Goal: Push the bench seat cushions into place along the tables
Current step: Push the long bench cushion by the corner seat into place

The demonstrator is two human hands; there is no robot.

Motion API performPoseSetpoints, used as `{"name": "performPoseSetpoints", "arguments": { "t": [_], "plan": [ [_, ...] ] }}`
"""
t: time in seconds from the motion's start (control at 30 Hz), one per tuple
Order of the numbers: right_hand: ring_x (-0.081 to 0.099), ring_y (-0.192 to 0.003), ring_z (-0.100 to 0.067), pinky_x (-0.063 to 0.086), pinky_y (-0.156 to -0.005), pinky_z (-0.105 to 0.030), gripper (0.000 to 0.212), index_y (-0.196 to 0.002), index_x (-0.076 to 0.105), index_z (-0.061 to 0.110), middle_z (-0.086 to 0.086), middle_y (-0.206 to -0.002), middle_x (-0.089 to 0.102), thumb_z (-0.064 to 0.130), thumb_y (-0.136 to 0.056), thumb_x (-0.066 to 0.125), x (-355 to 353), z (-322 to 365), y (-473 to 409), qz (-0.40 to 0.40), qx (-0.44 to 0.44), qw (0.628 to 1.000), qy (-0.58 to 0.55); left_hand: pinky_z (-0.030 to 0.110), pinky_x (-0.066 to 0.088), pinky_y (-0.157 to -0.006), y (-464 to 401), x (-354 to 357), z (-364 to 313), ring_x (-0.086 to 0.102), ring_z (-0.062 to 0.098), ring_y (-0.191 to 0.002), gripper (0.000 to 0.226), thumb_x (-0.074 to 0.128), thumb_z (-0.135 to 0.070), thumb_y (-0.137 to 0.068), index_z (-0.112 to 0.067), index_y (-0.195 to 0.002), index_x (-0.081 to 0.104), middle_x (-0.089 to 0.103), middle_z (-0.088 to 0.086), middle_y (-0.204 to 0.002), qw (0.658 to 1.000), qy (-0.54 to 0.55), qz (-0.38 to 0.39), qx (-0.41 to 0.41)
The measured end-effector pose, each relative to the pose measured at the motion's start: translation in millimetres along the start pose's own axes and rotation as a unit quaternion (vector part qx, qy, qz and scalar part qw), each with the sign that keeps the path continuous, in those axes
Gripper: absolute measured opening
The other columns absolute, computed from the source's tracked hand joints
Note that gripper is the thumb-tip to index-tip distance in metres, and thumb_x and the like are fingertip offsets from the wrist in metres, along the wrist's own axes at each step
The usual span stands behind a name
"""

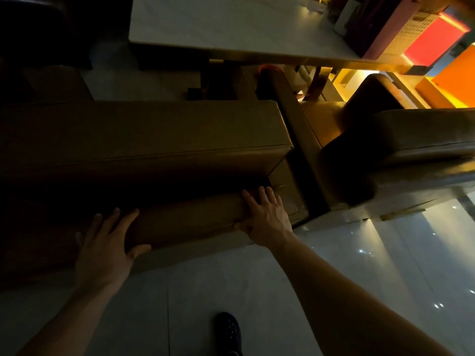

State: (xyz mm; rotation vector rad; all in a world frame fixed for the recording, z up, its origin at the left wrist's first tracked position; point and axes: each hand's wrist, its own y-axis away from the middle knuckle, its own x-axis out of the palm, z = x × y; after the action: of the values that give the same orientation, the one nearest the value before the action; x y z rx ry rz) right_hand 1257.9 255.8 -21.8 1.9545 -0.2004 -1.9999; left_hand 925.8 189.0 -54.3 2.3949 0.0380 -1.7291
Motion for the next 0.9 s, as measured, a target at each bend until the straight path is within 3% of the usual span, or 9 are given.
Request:
{"name": "performPoseSetpoints", "arguments": {
  "t": [0.6, 0.9],
  "plan": [
    [-0.009, -0.151, -0.036, 0.005, -0.124, -0.051, 0.096, -0.157, -0.002, 0.034, -0.013, -0.166, -0.005, 0.069, -0.087, 0.053, 8, 14, 6, 0.006, 0.013, 1.000, -0.017, 0.067, 0.016, -0.112, 2, -4, 18, 0.015, 0.036, -0.147, 0.081, 0.068, -0.056, -0.078, -0.034, -0.149, 0.035, 0.029, 0.008, -0.158, 1.000, 0.009, 0.001, 0.014],
    [-0.023, -0.148, -0.036, -0.005, -0.121, -0.052, 0.097, -0.156, -0.009, 0.037, -0.014, -0.164, -0.018, 0.063, -0.089, 0.056, 17, 9, -4, 0.009, 0.000, 0.998, -0.057, 0.067, 0.016, -0.113, 1, -6, 20, 0.012, 0.035, -0.148, 0.082, 0.065, -0.057, -0.079, -0.036, -0.150, 0.031, 0.025, 0.005, -0.160, 1.000, 0.009, 0.004, 0.015]
  ]
}}
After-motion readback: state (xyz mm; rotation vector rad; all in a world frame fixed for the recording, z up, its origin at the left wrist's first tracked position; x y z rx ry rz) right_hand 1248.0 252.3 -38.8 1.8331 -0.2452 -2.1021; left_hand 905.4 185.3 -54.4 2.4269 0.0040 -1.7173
